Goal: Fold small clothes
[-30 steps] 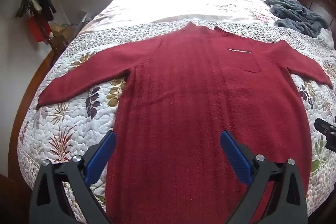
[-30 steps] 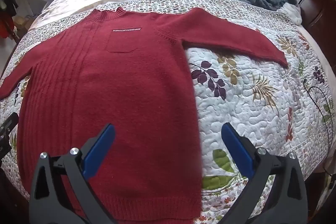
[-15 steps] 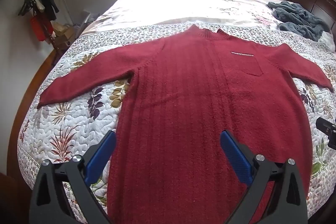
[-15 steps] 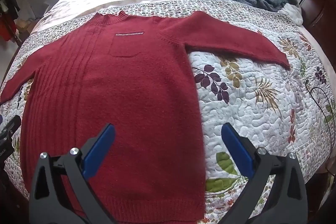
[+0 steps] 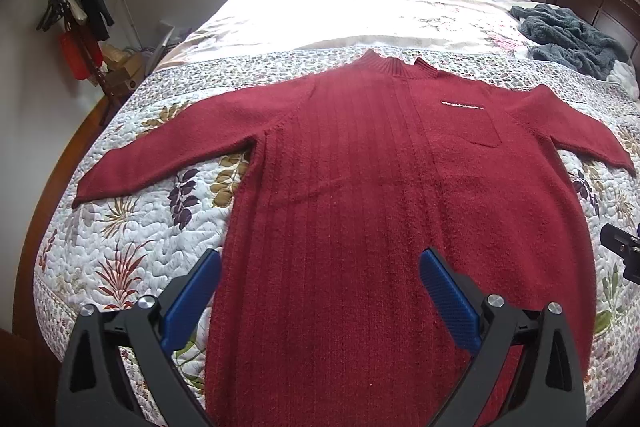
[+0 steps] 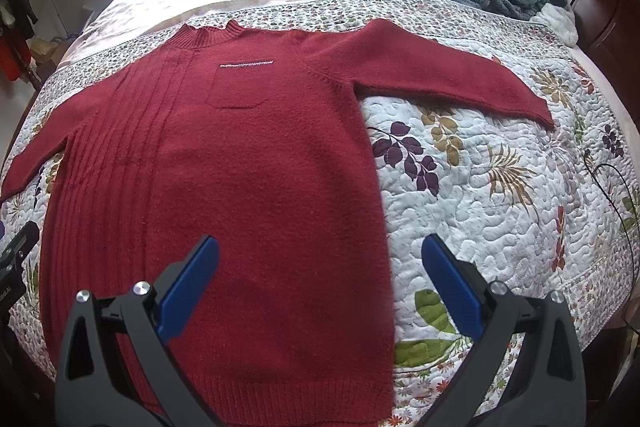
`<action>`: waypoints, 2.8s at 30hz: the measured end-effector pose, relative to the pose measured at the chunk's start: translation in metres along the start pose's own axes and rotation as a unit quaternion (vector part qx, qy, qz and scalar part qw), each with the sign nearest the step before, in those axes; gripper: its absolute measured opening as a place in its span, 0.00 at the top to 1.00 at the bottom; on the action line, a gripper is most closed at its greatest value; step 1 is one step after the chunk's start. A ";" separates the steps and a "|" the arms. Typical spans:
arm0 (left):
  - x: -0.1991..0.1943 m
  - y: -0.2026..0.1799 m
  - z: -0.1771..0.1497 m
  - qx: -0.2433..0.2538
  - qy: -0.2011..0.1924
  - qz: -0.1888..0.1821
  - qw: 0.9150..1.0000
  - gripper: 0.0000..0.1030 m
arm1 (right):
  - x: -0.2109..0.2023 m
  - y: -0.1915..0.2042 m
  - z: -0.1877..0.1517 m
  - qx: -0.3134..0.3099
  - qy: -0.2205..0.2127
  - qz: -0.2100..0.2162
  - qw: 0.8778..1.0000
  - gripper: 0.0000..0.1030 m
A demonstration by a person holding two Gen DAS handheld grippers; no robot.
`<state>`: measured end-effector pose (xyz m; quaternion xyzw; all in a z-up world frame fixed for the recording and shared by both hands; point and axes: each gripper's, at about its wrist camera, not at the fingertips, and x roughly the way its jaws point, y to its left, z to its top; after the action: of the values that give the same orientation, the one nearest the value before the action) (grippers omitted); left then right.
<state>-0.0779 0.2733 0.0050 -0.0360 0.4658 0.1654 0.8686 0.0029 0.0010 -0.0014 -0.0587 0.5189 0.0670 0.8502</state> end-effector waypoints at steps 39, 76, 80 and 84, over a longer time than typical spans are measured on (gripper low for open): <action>-0.001 0.003 -0.002 -0.005 -0.006 0.008 1.000 0.04 | 0.004 -0.002 -0.001 -0.001 -0.002 0.002 1.000 0.03; 0.026 -0.032 0.040 0.015 -0.015 -0.048 0.999 0.04 | 0.011 -0.100 0.061 0.056 -0.036 -0.016 0.998 0.03; 0.035 -0.060 0.077 0.019 -0.039 -0.059 0.997 0.04 | 0.022 -0.190 0.095 0.118 -0.043 -0.050 0.991 0.03; 0.047 -0.088 0.114 0.013 -0.063 -0.069 0.996 0.04 | 0.051 -0.275 0.126 0.171 -0.015 -0.066 0.983 0.03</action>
<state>0.0656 0.2266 0.0231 -0.0465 0.4089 0.1014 0.9057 0.1845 -0.2459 0.0192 0.0545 0.5047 -0.0787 0.8580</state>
